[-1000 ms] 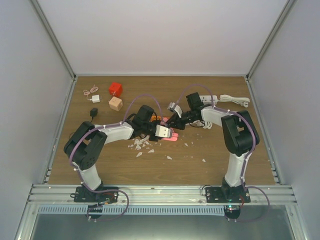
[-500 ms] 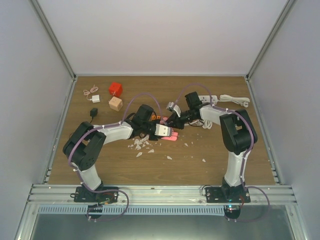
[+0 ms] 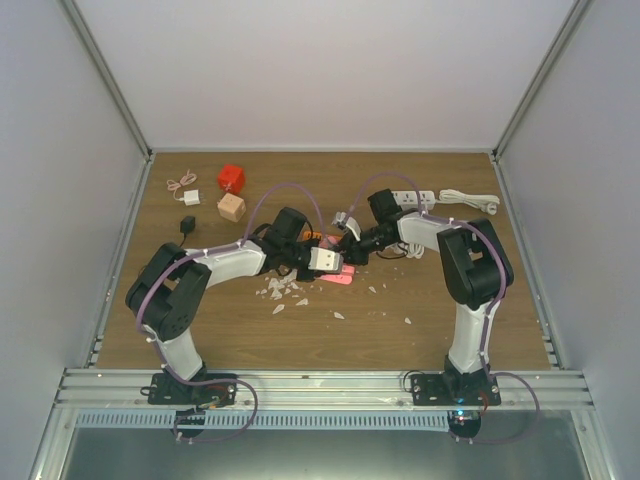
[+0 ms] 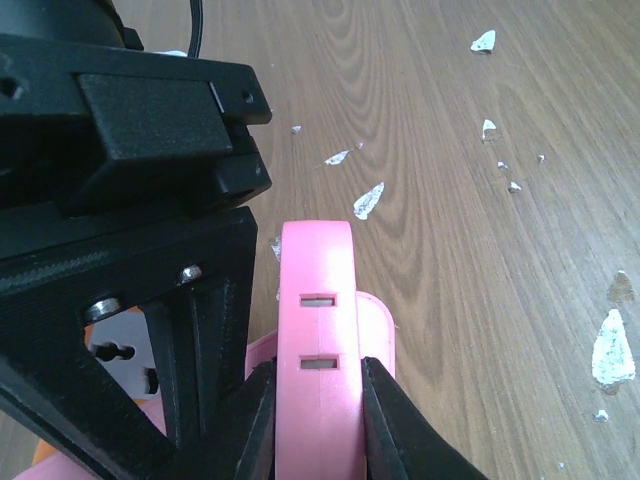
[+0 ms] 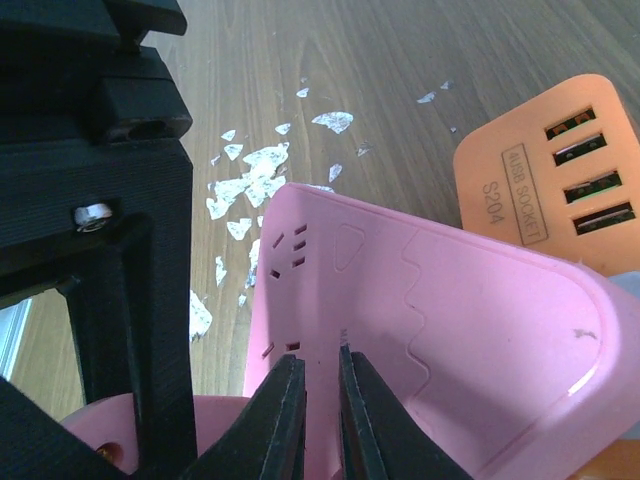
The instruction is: Pull the plug off the socket
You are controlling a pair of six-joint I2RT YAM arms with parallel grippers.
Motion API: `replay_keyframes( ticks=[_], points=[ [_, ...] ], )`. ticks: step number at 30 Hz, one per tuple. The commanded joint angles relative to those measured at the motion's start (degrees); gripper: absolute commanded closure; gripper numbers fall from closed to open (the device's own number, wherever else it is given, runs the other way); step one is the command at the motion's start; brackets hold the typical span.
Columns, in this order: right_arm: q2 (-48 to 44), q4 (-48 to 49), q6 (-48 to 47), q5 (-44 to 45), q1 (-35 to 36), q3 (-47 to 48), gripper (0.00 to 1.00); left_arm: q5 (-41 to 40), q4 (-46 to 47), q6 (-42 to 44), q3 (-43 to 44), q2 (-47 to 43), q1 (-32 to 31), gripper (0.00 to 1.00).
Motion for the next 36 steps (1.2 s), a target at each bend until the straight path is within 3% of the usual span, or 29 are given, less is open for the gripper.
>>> replay_keyframes(
  ticks=[1, 13, 17, 24, 36],
  points=[
    [4.24, -2.97, -0.04, 9.35, -0.51, -1.58, 0.87, 10.04, -0.34, -3.98, 2.19, -1.67, 0.05, 0.82],
    [5.35, -2.86, 1.12, 12.17, -0.85, -0.49, 0.88, 16.93, -0.60, -12.61, 4.79, -0.31, 2.26, 0.82],
    [5.63, -2.91, 1.44, 12.69, -0.82, -0.35, 0.88, 17.27, -2.74, -7.27, 4.44, -0.98, 2.08, 0.82],
    [6.05, -2.86, 1.90, 13.65, -0.84, 0.04, 0.88, 9.18, -0.45, 4.36, 1.33, -2.47, 1.14, 0.82],
    [6.50, -2.87, 2.44, 14.78, -0.86, 0.23, 0.89, 5.66, 11.39, 8.98, -7.56, -9.39, -1.31, 0.82]
  ],
)
